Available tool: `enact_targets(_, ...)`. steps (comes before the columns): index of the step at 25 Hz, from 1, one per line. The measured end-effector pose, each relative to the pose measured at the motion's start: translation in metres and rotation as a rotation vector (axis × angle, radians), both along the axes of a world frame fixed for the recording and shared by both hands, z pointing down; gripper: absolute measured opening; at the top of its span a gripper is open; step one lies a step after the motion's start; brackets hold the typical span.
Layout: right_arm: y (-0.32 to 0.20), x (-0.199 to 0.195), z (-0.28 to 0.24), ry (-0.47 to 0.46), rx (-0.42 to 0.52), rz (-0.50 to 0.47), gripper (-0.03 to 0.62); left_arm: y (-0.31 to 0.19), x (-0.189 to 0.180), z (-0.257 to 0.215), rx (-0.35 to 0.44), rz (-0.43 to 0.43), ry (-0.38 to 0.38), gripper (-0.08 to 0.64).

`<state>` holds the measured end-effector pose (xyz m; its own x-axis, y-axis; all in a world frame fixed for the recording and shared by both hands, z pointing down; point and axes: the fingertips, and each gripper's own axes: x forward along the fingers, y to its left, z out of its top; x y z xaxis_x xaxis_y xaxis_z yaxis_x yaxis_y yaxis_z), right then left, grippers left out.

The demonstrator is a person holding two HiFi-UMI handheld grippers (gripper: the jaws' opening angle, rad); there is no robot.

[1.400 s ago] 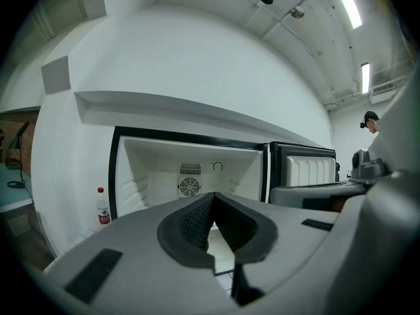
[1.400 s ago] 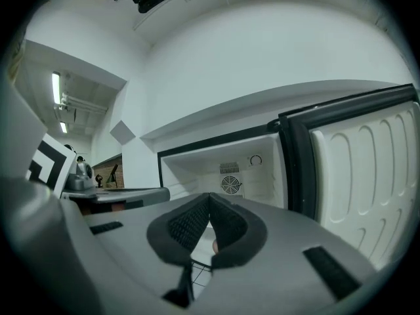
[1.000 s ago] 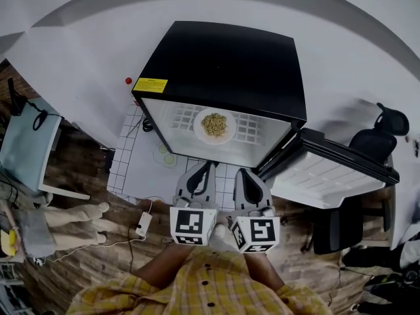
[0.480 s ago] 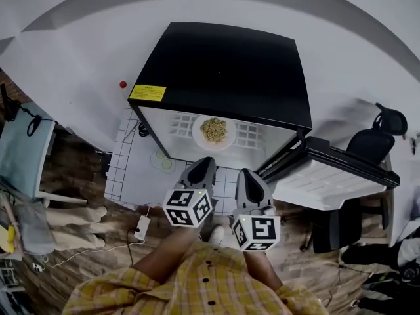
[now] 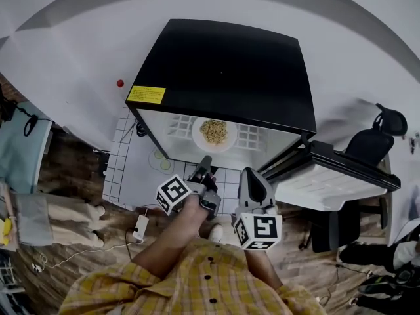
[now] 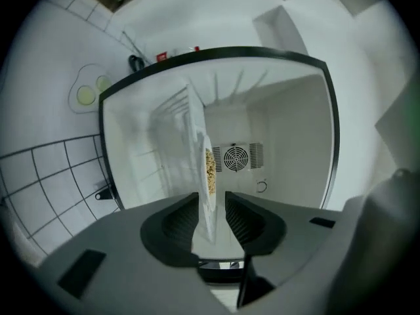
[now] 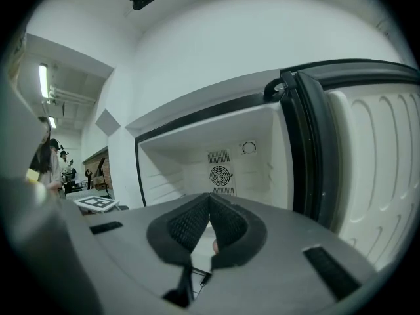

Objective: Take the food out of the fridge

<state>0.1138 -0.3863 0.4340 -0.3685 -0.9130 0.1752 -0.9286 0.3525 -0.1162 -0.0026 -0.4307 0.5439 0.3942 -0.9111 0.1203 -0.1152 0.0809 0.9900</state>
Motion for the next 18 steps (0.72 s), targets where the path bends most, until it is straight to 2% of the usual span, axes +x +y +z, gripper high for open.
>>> enact_targets(2, -0.003, -0.001, 0.000, 0.001, 0.000, 0.000, 0.008, -0.002, -0.001, 0.008, -0.018, -0.020, 0.046, 0.129)
enact_targets(4, -0.006, -0.002, 0.000, 0.001, 0.002, -0.001, 0.006, -0.006, -0.002, 0.013, -0.022, -0.028, 0.058, 0.135)
enact_targets(14, -0.014, 0.003, -0.003, 0.014, 0.008, 0.023, 0.008, -0.045, -0.004, 0.024, -0.054, -0.057, 0.030, 0.132)
enact_targets(18, -0.016, 0.009, -0.001, 0.015, 0.002, 0.042, 0.008, -0.049, -0.002, 0.026, -0.064, -0.063, 0.036, 0.098)
